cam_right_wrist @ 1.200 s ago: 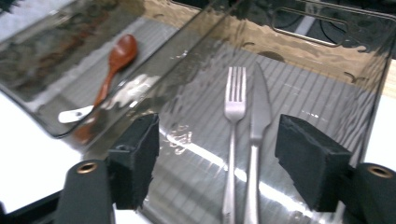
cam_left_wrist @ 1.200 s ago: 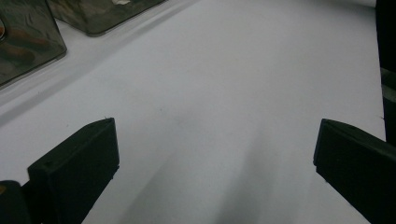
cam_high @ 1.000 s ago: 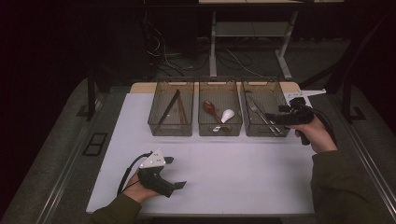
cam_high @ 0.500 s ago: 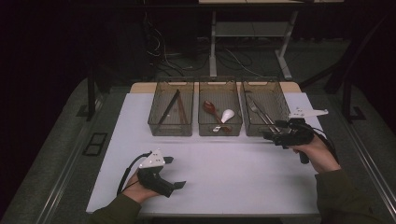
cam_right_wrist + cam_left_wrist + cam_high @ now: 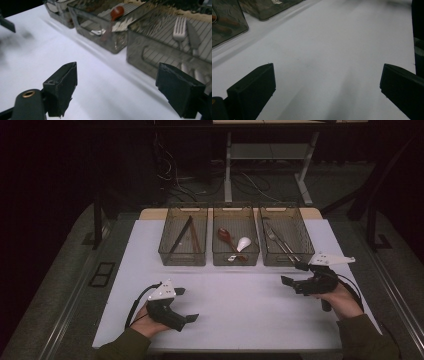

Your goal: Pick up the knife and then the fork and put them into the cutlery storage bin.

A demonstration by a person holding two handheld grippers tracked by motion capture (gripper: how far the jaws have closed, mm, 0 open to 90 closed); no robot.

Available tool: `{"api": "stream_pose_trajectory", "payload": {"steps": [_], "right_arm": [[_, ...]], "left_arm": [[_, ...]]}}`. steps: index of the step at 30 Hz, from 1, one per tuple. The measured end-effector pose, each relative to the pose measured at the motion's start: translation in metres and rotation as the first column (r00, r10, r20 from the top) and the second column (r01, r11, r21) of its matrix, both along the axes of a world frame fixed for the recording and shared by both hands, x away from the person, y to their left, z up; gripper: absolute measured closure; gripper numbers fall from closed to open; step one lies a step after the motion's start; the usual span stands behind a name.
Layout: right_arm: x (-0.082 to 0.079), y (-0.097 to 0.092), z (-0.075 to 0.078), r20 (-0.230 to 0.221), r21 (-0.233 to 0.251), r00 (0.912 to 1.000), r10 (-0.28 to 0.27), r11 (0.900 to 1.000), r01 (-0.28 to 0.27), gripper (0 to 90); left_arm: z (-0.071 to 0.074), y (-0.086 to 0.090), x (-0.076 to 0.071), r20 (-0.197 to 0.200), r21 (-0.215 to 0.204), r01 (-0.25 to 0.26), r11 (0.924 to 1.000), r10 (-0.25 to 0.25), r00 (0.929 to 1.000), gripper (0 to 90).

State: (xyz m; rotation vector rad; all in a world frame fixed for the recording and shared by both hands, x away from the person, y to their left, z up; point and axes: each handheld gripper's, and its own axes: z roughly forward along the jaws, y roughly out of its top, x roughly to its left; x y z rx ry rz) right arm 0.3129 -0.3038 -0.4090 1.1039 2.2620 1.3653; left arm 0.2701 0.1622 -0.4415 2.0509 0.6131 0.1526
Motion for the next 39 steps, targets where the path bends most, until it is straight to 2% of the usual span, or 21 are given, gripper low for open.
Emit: {"api": "stream_pose_trajectory", "payload": {"steps": [7,11,14,20,27,39], "right_arm": [[-0.02,0.005,-0.012,0.011,-0.016,0.9997,0.022,0.9996,-0.022,16.5],[-0.031,0.009,-0.019,0.008,0.003,0.9996,0.025,0.9997,-0.025,14.8],[-0.039,0.011,-0.025,0.002,-0.017,0.9991,0.043,0.9989,-0.043,14.8],[-0.049,0.01,-0.033,-0.002,-0.014,0.9994,0.034,0.9993,-0.034,14.8],[-0.054,0.007,-0.034,-0.001,-0.011,0.9987,0.051,0.9986,-0.051,14.8],[-0.054,0.007,-0.034,0.006,-0.023,0.9981,0.061,0.9979,-0.061,14.8]], "left_arm": [[0.0,0.0,0.0,0.003,-0.004,-0.001,1.0,0.001,1.0,0.0],[0.001,0.0,0.0,0.004,-0.003,0.0,1.0,0.0,1.0,0.0],[0.001,0.0,0.0,0.004,-0.004,0.002,1.0,-0.002,1.0,0.0],[0.001,0.001,-0.001,0.007,-0.001,0.005,1.0,-0.005,1.0,0.0],[0.001,0.002,-0.001,0.007,0.004,0.004,1.0,-0.004,1.0,0.0],[0.001,0.002,-0.001,0.002,-0.002,-0.002,1.0,0.002,1.0,0.0]]}}
